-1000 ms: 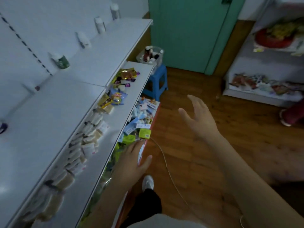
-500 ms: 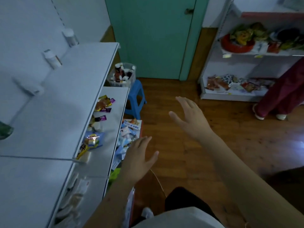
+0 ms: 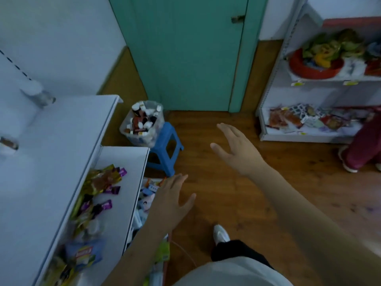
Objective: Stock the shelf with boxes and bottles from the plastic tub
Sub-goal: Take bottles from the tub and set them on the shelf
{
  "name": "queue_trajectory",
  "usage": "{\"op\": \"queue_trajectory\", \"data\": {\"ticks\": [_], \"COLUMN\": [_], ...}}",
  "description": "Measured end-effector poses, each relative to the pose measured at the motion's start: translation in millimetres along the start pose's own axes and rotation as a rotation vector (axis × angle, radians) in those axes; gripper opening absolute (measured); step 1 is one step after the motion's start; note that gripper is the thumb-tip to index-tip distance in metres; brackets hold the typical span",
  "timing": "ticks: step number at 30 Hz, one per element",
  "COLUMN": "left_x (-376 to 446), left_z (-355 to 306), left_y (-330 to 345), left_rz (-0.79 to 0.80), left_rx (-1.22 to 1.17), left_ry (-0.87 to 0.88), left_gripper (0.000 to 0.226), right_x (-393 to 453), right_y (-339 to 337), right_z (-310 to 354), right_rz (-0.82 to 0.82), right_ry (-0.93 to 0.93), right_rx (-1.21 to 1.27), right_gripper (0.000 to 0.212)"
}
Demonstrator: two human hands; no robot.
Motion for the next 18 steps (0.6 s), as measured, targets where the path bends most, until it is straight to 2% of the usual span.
{"op": "queue_trajectory", "data": {"ticks": [9,18], "left_x": [142,286], "left_z": [-2,70], "left_y": [-25,-70], "left_rz": [-0.034,-0.109], "left_rx": [-0.047,-0.093], "left_ry": [-0.147,-0.207], "left_gripper": [0.082,0.074], "right_x": [184,360], "right_y": [-23,8], "right_z": [-27,-16], "right_rz": [0.108,0.205], "right_ry": [-0.122,-0.165], "right_rx": [-0.007,-0.053], "right_gripper": [0.071,0.07]}}
Point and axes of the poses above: each hand's wrist, its own x-axis towards the middle knuckle, its own y-axis out of the palm, z = x × y, the point moved 6 cm from there along x, towards the middle knuckle, and after that the axes turned 2 degrees about z, right-handed, at the moved point
